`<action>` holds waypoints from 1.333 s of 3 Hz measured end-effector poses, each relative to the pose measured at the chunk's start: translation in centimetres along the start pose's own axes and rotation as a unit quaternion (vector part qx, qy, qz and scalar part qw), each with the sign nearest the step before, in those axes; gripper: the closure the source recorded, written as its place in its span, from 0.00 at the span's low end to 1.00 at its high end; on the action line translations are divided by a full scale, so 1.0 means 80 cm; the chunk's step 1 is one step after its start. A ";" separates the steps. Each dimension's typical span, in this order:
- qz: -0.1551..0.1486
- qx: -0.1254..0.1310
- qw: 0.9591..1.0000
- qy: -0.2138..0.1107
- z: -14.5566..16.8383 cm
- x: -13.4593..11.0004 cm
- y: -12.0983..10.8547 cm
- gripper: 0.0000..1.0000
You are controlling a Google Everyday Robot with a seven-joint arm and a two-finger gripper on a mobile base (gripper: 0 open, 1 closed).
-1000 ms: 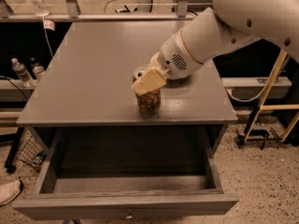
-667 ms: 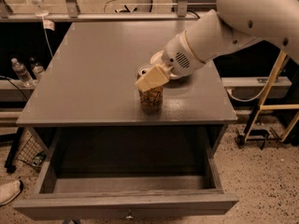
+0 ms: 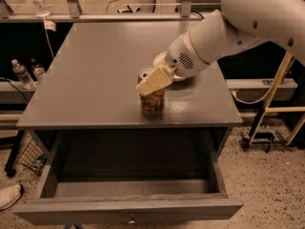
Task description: Pick orange can from top drawer and place on counter
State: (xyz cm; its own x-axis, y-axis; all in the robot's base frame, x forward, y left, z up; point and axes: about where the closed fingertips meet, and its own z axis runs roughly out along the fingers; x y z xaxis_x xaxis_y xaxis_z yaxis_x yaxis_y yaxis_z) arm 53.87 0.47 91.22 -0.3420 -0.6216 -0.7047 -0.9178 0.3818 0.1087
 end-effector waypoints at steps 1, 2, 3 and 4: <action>-0.001 0.000 1.000 0.000 0.000 -0.001 0.002 0.08; -0.003 -0.001 1.000 0.001 0.000 -0.002 0.003 0.00; -0.003 -0.001 1.000 0.001 0.000 -0.002 0.003 0.00; -0.002 0.010 1.000 -0.001 -0.015 0.011 -0.006 0.00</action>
Offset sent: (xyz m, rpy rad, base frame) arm -0.0008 0.0010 0.0006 -0.0007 -0.0010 0.0019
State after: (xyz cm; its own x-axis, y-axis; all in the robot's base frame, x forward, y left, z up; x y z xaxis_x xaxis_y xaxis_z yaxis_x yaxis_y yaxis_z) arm 53.78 -1.08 91.42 -0.3372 -0.6225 -0.7063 -0.9154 0.3921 0.0914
